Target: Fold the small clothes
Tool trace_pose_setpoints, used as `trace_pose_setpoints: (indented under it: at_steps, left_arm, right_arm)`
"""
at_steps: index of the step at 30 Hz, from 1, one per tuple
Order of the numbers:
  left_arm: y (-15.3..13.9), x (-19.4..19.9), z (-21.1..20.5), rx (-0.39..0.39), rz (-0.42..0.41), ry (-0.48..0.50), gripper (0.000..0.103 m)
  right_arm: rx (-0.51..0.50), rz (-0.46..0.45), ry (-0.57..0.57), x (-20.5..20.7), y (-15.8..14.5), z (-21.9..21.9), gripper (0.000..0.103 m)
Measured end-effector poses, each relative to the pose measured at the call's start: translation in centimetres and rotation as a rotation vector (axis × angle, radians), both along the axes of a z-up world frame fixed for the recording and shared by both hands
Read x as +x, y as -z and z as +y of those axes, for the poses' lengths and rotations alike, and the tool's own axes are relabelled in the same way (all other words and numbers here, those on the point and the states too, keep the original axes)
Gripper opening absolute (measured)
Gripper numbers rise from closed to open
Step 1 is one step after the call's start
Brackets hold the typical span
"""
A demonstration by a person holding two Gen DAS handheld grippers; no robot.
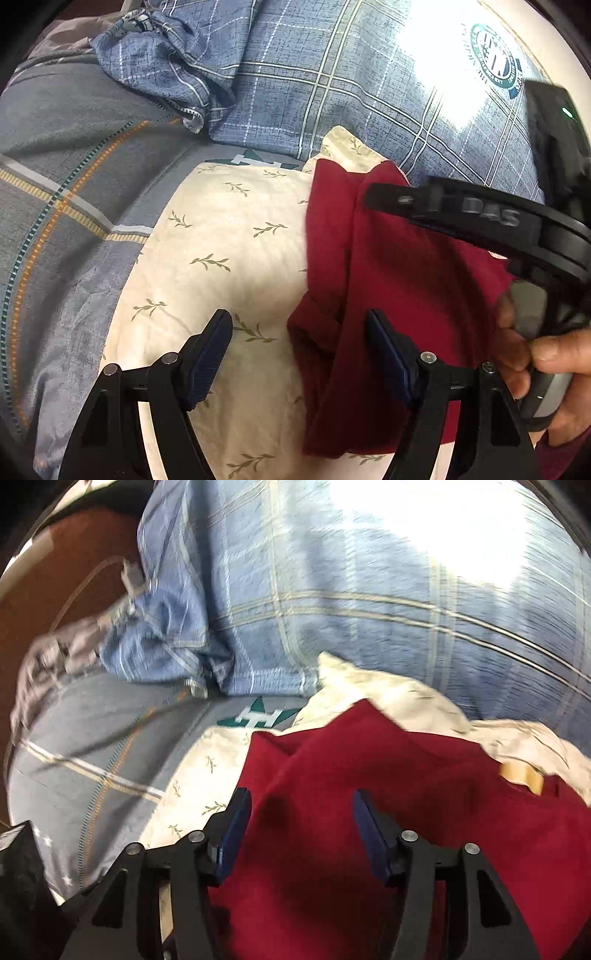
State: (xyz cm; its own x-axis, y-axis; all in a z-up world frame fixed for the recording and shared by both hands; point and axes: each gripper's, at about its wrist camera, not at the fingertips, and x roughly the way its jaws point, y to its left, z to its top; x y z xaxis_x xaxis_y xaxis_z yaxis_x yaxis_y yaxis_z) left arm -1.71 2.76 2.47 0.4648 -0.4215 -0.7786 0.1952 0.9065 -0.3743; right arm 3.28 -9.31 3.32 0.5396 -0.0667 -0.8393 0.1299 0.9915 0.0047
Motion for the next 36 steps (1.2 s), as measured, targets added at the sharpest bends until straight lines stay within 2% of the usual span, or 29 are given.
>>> trace_pose_setpoints:
  at_steps: [1, 2, 3, 5, 10, 14, 16, 17, 18, 20, 23, 25, 26, 28, 30, 32, 36]
  left_arm:
    - [0.0, 0.1, 0.0, -0.002, 0.002, 0.0, 0.074]
    - [0.0, 0.1, 0.0, -0.001, 0.002, 0.0, 0.074]
    - [0.0, 0.1, 0.0, 0.002, 0.002, 0.002, 0.074]
    - [0.0, 0.1, 0.0, -0.003, 0.006, 0.002, 0.074]
    - [-0.2, 0.3, 0.5, -0.032, 0.009, -0.012, 0.074]
    - [0.0, 0.5, 0.6, -0.032, 0.019, -0.017, 0.074]
    - [-0.1, 0.4, 0.7, -0.035, 0.017, -0.017, 0.074]
    - [-0.1, 0.4, 0.7, -0.037, 0.018, -0.018, 0.074]
    - [-0.1, 0.4, 0.7, -0.038, 0.019, -0.018, 0.074]
    - [0.0, 0.5, 0.7, -0.034, 0.021, -0.016, 0.074]
    - [0.0, 0.4, 0.6, -0.027, 0.017, -0.011, 0.074]
    - [0.0, 0.4, 0.5, -0.033, 0.018, -0.01, 0.074]
    - [0.0, 0.4, 0.5, -0.037, 0.019, -0.008, 0.074]
    - [0.1, 0.5, 0.4, -0.042, 0.021, 0.002, 0.08]
    - [0.1, 0.5, 0.1, -0.043, 0.02, 0.016, 0.082]
    - [0.2, 0.6, -0.5, -0.049, 0.021, 0.038, 0.083]
    - [0.4, 0.9, -1.3, -0.063, 0.013, 0.063, 0.081]
  right_arm:
    - [-0.047, 0.039, -0.012, 0.8, 0.7, 0.7, 0.058]
    - [-0.092, 0.06, -0.031, 1.3, 1.2, 1.3, 0.043]
    - [-0.143, 0.063, -0.048, 1.5, 1.5, 1.9, 0.015]
    - [-0.178, 0.054, -0.072, 1.3, 1.4, 2.7, 0.006]
    - [-0.162, -0.012, -0.119, 0.6, 0.0, 3.8, 0.006]
    - [-0.144, 0.056, -0.09, 1.7, 2.1, 3.1, 0.006]
    - [-0.13, 0.054, -0.089, 1.6, 1.8, 3.1, 0.013]
    - [-0.11, 0.052, -0.075, 1.5, 1.3, 2.9, 0.021]
    - [-0.101, 0.058, -0.061, 1.6, 1.0, 2.8, 0.049]
    - [-0.118, 0.091, -0.033, 2.1, 0.7, 2.9, 0.088]
    - [-0.179, 0.136, -0.03, 3.3, 1.6, 3.7, 0.087]
    - [-0.201, 0.185, -0.046, 4.3, 3.4, 4.2, 0.089]
    - [-0.235, 0.186, -0.04, 4.5, 3.9, 4.4, 0.085]
    - [-0.283, 0.153, -0.032, 4.3, 4.1, 4.3, 0.066]
    - [-0.235, 0.111, -0.025, 3.6, 3.0, 3.5, 0.026]
    - [-0.152, 0.095, -0.034, 2.7, 1.5, 2.4, 0.018]
    - [-0.043, 0.017, -0.044, 0.3, -1.7, 0.8, 0.016]
